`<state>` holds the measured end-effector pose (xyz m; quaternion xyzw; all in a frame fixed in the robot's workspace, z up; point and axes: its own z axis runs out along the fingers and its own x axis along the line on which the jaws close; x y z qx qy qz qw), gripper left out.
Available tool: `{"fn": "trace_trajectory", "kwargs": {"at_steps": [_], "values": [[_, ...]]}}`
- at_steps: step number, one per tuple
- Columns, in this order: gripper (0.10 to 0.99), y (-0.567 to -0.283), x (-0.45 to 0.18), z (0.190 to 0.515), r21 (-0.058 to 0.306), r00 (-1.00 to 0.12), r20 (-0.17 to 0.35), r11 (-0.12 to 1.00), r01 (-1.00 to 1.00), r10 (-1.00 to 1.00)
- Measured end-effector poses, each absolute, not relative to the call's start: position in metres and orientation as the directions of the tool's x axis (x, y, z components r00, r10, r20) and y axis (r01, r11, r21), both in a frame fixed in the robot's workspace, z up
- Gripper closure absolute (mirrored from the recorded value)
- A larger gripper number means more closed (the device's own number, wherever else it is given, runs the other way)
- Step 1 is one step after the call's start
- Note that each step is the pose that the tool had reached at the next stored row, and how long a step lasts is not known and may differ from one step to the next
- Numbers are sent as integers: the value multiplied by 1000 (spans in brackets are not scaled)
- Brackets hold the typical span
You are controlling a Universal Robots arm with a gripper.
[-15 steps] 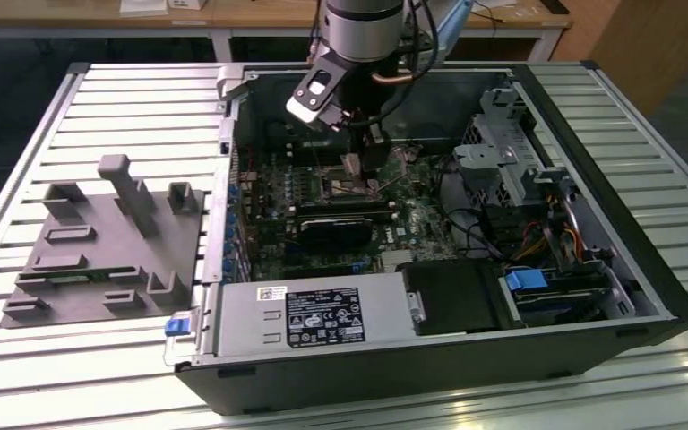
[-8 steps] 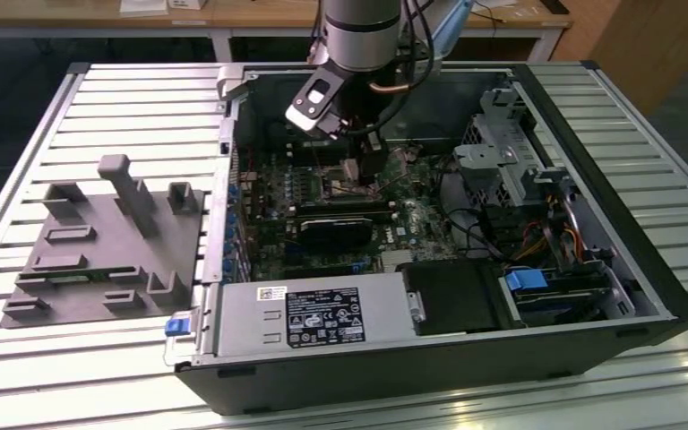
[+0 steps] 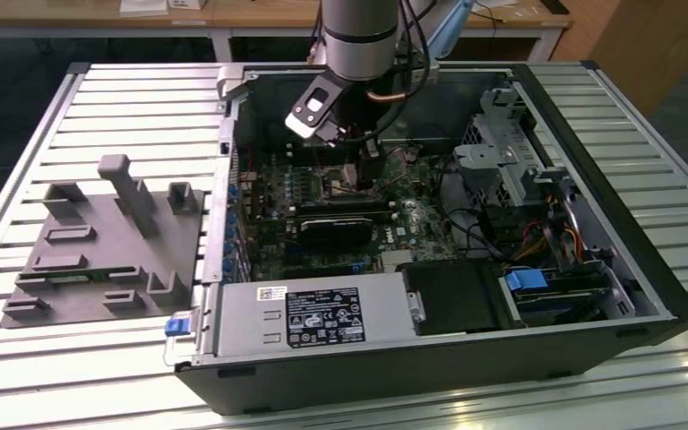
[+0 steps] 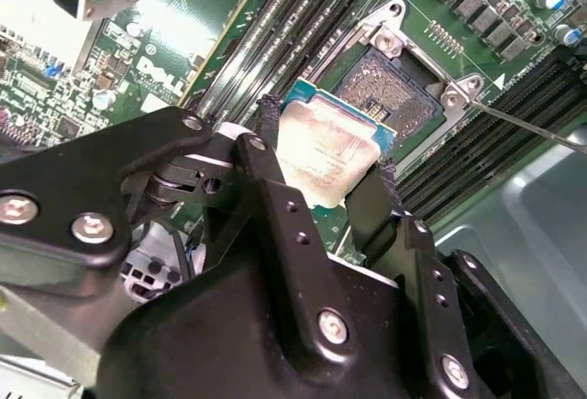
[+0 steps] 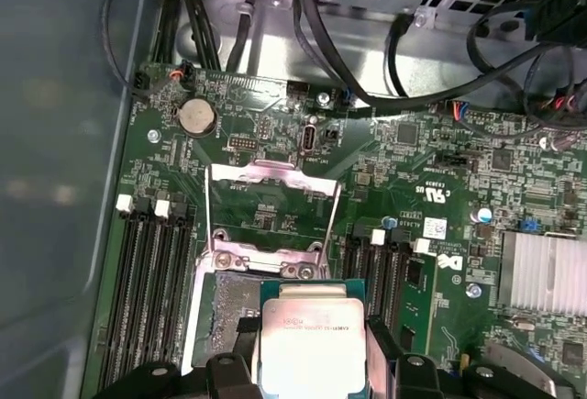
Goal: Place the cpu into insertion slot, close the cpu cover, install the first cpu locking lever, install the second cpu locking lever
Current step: 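Place the cpu into insertion slot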
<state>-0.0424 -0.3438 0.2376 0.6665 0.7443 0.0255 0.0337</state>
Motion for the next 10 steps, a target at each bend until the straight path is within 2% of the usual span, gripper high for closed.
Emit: {"fn": "trace_trajectory", "kwargs": {"at_steps": [10], "values": [[549,-339,-44,229,83,-64,-16,66,994,998]]}}
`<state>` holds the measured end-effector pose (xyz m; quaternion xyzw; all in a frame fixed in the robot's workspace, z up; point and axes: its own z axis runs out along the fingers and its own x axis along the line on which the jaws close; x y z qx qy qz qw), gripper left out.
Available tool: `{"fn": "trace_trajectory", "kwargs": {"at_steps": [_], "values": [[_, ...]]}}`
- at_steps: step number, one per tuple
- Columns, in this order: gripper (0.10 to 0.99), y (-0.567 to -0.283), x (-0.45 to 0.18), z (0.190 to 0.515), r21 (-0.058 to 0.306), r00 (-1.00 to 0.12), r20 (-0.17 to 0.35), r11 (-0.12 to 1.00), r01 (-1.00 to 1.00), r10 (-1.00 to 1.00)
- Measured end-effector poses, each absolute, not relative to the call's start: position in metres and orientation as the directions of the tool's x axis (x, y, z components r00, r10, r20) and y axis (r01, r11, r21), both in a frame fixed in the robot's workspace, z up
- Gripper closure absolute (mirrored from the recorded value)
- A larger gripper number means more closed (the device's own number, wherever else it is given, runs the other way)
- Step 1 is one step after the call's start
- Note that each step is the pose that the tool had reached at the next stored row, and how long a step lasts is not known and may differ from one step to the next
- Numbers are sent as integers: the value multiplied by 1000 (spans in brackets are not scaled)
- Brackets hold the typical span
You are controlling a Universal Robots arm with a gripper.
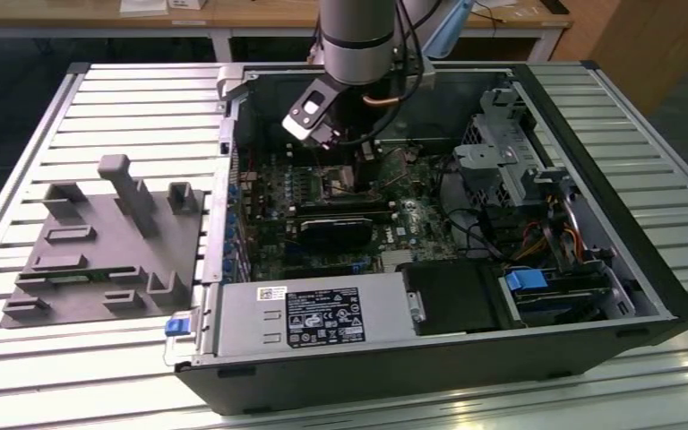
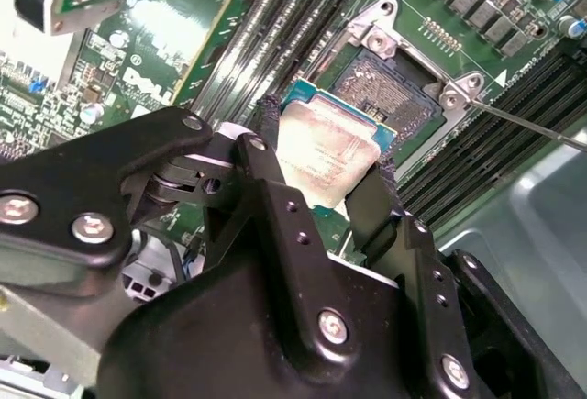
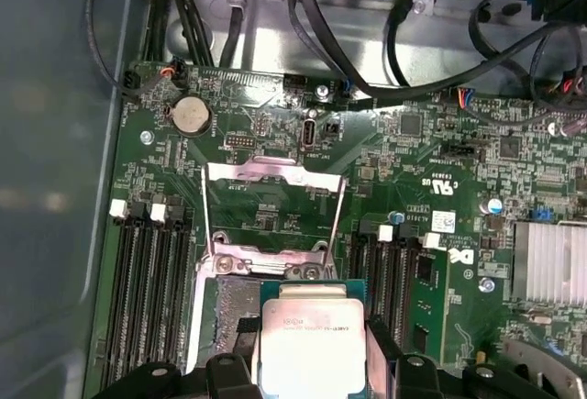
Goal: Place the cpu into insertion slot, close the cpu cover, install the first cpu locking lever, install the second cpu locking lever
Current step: 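Place the cpu into insertion slot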
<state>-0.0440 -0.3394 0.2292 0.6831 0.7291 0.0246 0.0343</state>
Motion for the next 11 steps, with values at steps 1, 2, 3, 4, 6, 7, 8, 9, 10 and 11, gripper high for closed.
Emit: {"fn": "trace_trajectory", "kwargs": {"at_steps": [1,2,3,4,6,7,8,9,10,11], "values": [[549,-339,-44,228,83,-60,-16,61,995,998],[549,-338,-44,228,83,-55,-16,56,995,998],[549,-336,-44,227,83,-51,-16,52,995,999],[549,-335,-45,226,83,-47,-16,49,995,999],[549,-333,-45,225,83,-41,-16,42,996,999],[549,-332,-46,225,83,-37,-16,39,996,999],[549,-331,-46,224,83,-34,-16,35,996,999],[549,-330,-46,224,83,-31,-16,33,996,999],[549,-329,-47,223,83,-29,-16,30,996,999],[549,-328,-47,222,83,-27,-16,28,996,1000]]}}
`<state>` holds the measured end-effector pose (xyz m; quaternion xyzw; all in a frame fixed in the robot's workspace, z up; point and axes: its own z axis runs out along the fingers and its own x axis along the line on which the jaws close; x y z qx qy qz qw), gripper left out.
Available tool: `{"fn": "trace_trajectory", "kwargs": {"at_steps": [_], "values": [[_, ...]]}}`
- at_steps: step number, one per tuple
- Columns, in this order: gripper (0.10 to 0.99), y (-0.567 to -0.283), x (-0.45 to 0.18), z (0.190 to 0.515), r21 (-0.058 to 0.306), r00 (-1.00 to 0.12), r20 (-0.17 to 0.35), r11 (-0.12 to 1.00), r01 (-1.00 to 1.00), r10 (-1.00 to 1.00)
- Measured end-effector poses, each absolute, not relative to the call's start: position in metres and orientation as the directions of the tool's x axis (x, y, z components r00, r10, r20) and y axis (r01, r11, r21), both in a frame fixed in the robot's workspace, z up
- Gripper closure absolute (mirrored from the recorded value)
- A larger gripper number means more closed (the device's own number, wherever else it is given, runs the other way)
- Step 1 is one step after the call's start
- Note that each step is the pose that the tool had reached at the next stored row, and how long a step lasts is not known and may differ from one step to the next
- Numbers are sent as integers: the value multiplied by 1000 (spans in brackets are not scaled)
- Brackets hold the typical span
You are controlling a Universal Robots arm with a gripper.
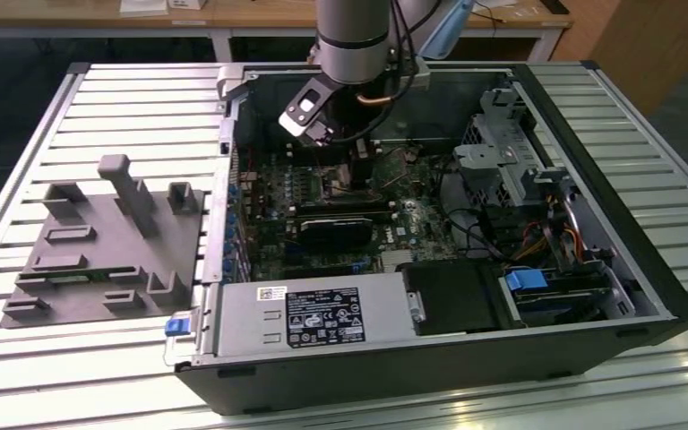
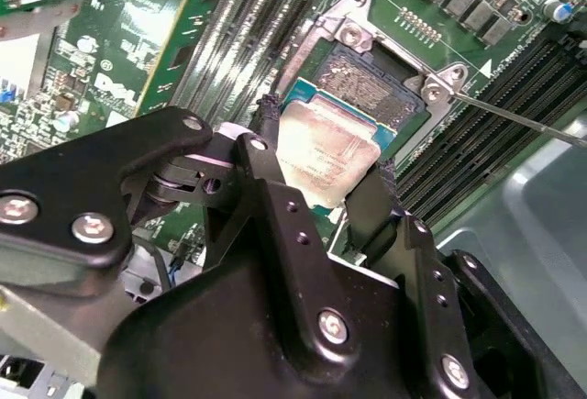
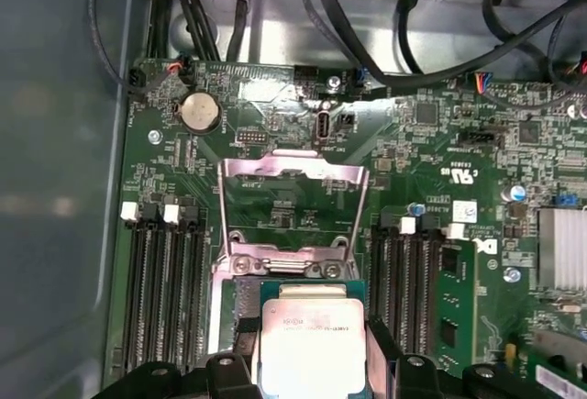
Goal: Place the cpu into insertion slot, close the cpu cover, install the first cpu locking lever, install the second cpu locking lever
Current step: 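Place the cpu into insertion slot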
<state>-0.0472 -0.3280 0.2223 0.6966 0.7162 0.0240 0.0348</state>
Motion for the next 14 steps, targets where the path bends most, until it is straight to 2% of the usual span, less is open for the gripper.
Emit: {"fn": "trace_trajectory", "kwargs": {"at_steps": [14], "values": [[549,-322,-51,211,83,12,-16,-11,997,1000]]}}
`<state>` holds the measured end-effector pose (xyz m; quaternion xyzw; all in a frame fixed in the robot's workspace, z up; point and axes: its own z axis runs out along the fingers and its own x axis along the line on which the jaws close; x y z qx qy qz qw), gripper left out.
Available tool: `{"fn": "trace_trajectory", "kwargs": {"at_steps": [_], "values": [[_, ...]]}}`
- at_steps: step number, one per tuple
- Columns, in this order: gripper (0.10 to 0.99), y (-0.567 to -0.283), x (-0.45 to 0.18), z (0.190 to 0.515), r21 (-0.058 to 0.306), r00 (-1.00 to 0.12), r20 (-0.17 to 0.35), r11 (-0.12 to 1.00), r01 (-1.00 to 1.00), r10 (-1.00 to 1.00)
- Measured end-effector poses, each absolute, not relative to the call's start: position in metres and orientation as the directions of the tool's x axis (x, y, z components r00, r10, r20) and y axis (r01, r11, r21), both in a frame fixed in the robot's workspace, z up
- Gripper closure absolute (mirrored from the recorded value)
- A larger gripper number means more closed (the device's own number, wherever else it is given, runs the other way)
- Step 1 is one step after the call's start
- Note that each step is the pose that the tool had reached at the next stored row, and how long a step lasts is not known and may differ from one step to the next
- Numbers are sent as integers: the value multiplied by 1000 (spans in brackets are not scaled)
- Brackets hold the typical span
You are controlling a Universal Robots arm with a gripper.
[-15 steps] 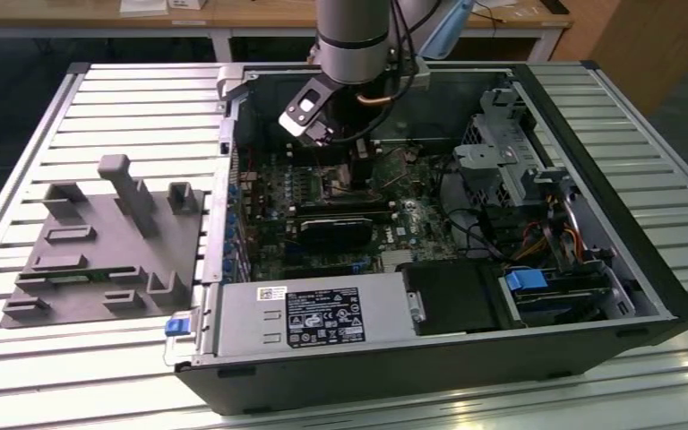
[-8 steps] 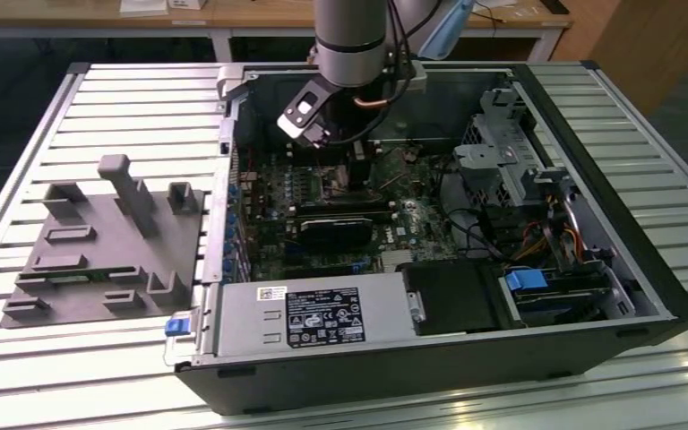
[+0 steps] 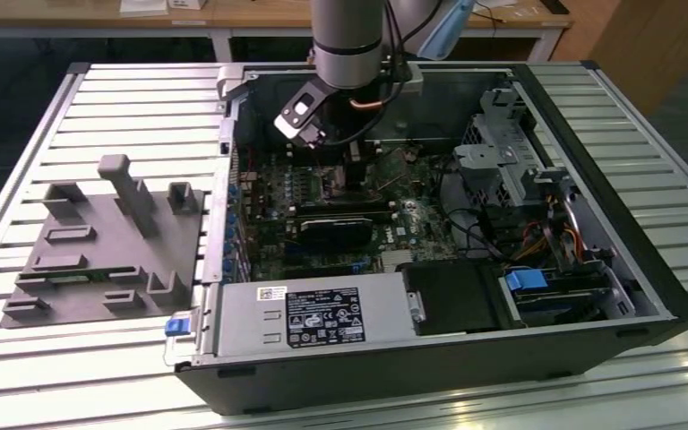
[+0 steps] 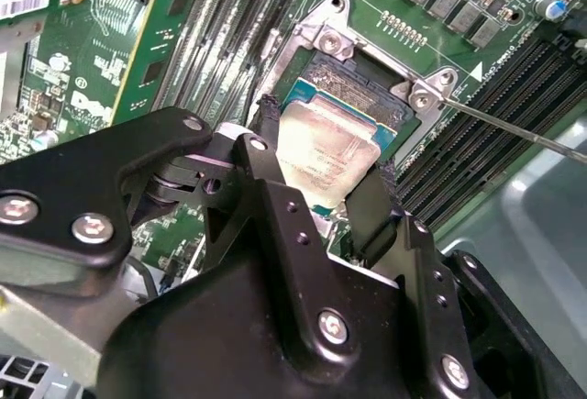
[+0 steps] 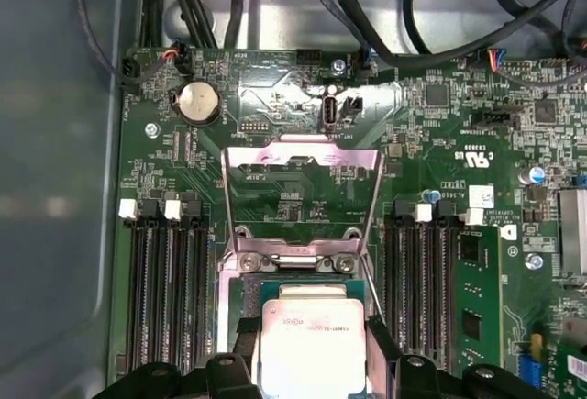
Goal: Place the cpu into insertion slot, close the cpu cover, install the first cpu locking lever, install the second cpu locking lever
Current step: 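Place the cpu into insertion slot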
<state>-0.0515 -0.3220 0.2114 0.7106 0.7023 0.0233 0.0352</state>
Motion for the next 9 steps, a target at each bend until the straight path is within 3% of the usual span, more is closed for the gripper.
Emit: {"fn": "trace_trajectory", "kwargs": {"at_steps": [9], "values": [[549,-321,-53,203,83,35,-16,-33,996,999]]}}
